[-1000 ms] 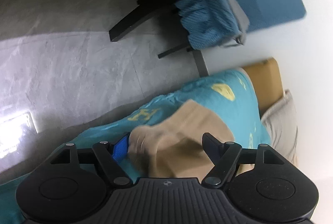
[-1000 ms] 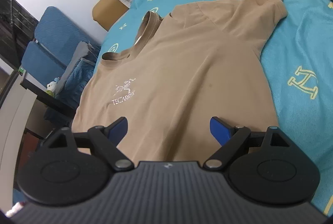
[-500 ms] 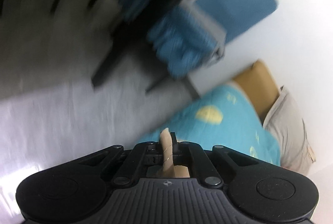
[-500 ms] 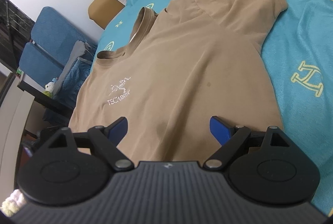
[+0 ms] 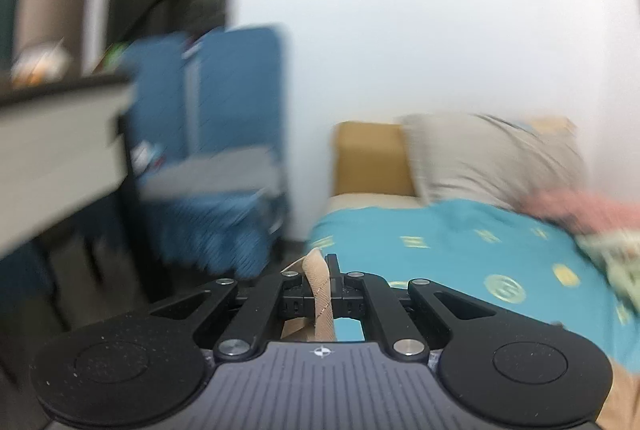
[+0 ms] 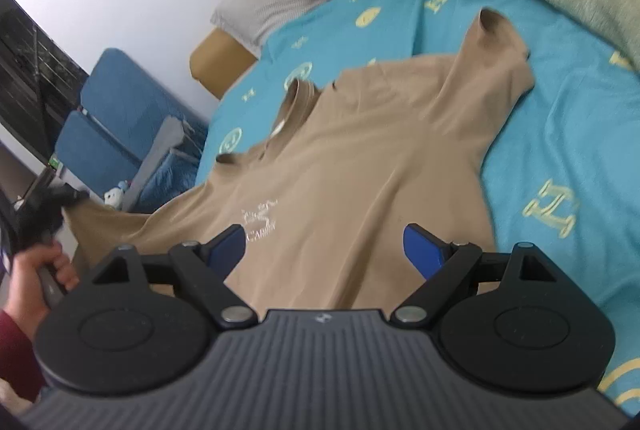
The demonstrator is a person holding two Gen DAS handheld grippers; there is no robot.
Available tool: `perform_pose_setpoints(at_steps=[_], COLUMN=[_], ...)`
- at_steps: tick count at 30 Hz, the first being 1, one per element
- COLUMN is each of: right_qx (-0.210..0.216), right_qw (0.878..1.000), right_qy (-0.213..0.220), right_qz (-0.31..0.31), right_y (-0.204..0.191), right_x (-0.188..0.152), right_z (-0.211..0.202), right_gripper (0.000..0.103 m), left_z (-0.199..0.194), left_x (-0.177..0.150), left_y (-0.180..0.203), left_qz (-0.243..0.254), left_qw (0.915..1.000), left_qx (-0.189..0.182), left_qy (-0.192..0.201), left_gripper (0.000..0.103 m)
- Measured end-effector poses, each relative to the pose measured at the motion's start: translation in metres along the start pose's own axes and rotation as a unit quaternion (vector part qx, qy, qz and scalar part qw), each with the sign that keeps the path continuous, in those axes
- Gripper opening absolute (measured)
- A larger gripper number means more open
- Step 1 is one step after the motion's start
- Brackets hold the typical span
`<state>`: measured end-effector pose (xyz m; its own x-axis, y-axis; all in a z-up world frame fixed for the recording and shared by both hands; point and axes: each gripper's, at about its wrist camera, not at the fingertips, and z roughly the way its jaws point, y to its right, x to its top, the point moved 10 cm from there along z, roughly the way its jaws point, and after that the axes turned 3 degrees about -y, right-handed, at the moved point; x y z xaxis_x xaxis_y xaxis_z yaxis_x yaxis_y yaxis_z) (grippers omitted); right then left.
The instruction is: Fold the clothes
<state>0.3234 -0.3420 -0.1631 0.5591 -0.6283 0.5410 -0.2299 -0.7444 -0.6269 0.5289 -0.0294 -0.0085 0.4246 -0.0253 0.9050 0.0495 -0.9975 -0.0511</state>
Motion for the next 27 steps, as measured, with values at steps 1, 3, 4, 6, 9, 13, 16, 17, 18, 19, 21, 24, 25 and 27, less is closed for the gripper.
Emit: perform_pose_setpoints(at_steps=[1,3,4,6,9,13,16,17,18,19,21,24,25,27], right_qx=[0.0,-0.005,-0.007,-0.016,-0.032,-0.04,-0.036,-0.035,-0.033,-0.03,-0.024,-0.014,-0.012,-0.009], right_qw=[1.0,1.0,1.0,0.999,0.998,0.998,0.998,0.999,0.999,0.999,0.999,1.0,1.0,1.0], right_qy=[0.007,0.022,0.029,0.042,0.053,0.048,0.042,0.04,0.038,0.036,0.03,0.025,0.024,0.023], right_qz=[-0.001,-0.001,-0.002,-0.002,0.002,0.001,0.001,0.001,0.002,0.002,0.004,-0.002,-0.007,-0.02], right_y=[0.002,0.006,0.009,0.015,0.027,0.037,0.04,0.04,0.041,0.041,0.039,0.033,0.03,0.024], right_x=[0.004,0.011,0.015,0.021,0.026,0.027,0.027,0.026,0.026,0.025,0.023,0.018,0.016,0.011], right_z=[-0.005,-0.011,-0.014,-0.019,-0.018,-0.009,-0.005,-0.003,-0.002,-0.001,0.001,0.0,-0.001,-0.006], right_gripper=[0.088,0.088,0.088,0.088,0.088,0.088,0.088,0.088,0.088,0.088,0.088,0.088,0.088,0.088], left_z=[-0.001,-0.003,-0.003,0.002,0.025,0.035,0.02,0.012,-0.004,-0.019,-0.052,-0.107,-0.124,-0.151], left_x=[0.004,0.008,0.007,-0.003,-0.034,-0.083,-0.113,-0.123,-0.132,-0.142,-0.162,-0.206,-0.222,-0.258], left_y=[0.026,0.077,0.103,0.151,0.208,0.236,0.219,0.208,0.188,0.168,0.119,0.032,0.003,-0.048], left_qz=[0.02,0.06,0.079,0.112,0.131,0.121,0.11,0.104,0.087,0.069,0.025,-0.06,-0.09,-0.153], left_qw=[0.9997,0.9976,0.9958,0.9915,0.9852,0.9785,0.9746,0.9733,0.9724,0.9711,0.9675,0.9554,0.9498,0.932], left_qx=[-0.012,-0.035,-0.045,-0.064,-0.093,-0.132,-0.147,-0.151,-0.155,-0.159,-0.162,-0.142,-0.127,-0.094], left_qy=[-0.002,-0.008,-0.011,-0.018,-0.059,-0.102,-0.128,-0.138,-0.151,-0.164,-0.193,-0.252,-0.271,-0.315], left_gripper=[0.002,0.002,0.002,0.002,0.009,0.053,0.054,0.056,0.057,0.058,0.061,0.065,0.066,0.066])
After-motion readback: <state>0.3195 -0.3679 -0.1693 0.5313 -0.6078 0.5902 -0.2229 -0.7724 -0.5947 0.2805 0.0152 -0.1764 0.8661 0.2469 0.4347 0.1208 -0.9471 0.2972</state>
